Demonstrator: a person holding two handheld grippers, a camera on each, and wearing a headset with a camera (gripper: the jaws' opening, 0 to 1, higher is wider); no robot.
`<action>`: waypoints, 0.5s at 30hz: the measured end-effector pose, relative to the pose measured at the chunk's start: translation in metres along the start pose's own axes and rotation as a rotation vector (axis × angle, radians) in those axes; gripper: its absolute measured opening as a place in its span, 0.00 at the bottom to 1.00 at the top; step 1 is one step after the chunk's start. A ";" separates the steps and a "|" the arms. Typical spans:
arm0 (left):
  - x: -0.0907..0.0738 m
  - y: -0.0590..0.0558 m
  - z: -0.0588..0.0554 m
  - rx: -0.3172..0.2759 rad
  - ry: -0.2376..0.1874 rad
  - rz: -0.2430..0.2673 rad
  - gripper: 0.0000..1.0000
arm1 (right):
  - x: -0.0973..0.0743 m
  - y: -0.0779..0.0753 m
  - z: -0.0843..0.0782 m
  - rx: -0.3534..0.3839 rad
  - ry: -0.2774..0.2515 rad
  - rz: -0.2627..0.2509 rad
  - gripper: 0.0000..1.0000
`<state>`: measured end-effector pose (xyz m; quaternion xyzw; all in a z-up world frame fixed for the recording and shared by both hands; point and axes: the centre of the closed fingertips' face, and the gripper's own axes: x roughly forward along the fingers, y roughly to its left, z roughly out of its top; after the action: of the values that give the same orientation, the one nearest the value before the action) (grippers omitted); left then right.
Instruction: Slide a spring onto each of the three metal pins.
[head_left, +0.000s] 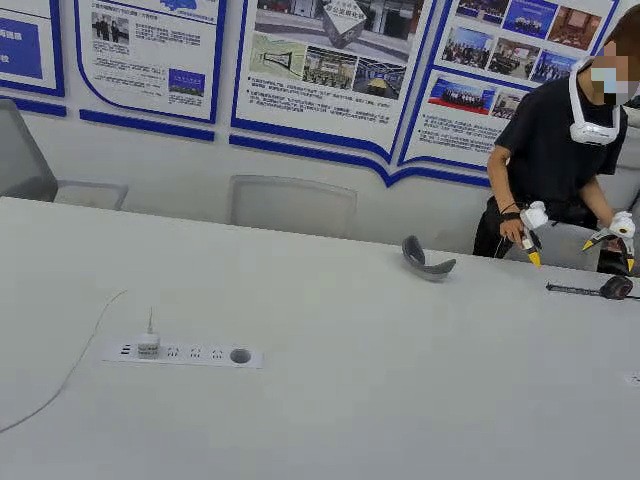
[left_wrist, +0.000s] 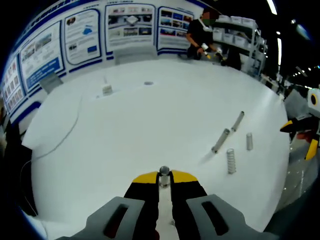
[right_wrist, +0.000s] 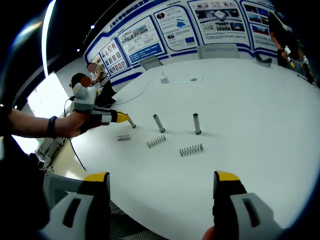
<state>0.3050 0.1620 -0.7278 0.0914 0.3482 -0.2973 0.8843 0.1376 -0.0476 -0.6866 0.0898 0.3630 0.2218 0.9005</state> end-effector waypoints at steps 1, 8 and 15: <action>0.000 0.000 0.000 0.003 0.000 0.001 0.07 | 0.000 0.000 0.000 0.001 -0.001 0.000 0.86; 0.001 -0.002 0.000 0.005 -0.009 0.008 0.07 | 0.001 0.001 0.001 0.003 -0.002 0.003 0.86; 0.001 -0.004 0.001 0.015 -0.011 0.008 0.07 | 0.000 0.001 0.000 0.002 0.001 0.002 0.86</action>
<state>0.3036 0.1584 -0.7275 0.0977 0.3406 -0.2966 0.8868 0.1377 -0.0467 -0.6866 0.0911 0.3637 0.2223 0.9000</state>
